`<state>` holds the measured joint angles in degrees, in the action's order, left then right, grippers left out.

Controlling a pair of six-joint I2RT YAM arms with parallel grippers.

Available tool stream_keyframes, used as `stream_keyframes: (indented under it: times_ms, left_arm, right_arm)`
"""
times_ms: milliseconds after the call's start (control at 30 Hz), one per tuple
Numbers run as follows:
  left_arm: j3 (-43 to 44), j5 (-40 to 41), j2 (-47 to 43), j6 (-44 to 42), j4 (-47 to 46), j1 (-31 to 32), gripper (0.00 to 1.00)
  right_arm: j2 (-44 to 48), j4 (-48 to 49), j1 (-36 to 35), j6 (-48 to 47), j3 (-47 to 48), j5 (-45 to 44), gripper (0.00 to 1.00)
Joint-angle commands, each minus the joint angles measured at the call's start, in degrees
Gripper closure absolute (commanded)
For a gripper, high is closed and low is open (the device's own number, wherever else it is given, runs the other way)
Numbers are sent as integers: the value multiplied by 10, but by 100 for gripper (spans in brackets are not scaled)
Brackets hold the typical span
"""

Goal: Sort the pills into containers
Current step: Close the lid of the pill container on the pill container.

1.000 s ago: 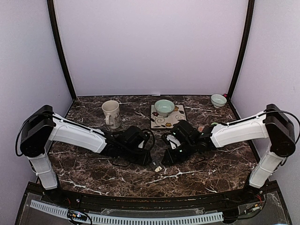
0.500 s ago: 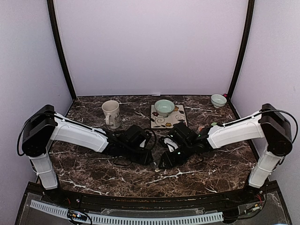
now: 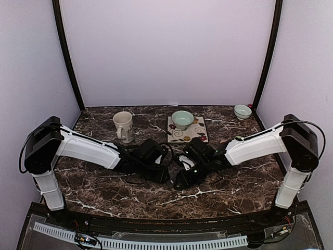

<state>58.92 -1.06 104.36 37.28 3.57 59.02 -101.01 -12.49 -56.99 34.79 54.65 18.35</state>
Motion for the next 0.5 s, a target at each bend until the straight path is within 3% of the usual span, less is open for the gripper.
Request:
stream_keyframes:
  times_ms: [0, 467]
  left_arm:
    - [9, -3, 1, -6, 19, -2, 62]
    - [-2, -7, -3, -2, 14, -2, 65]
  right_arm:
    - [-13, -2, -9, -2, 17, 6, 61]
    - [-49, -27, -26, 10, 28, -12, 61]
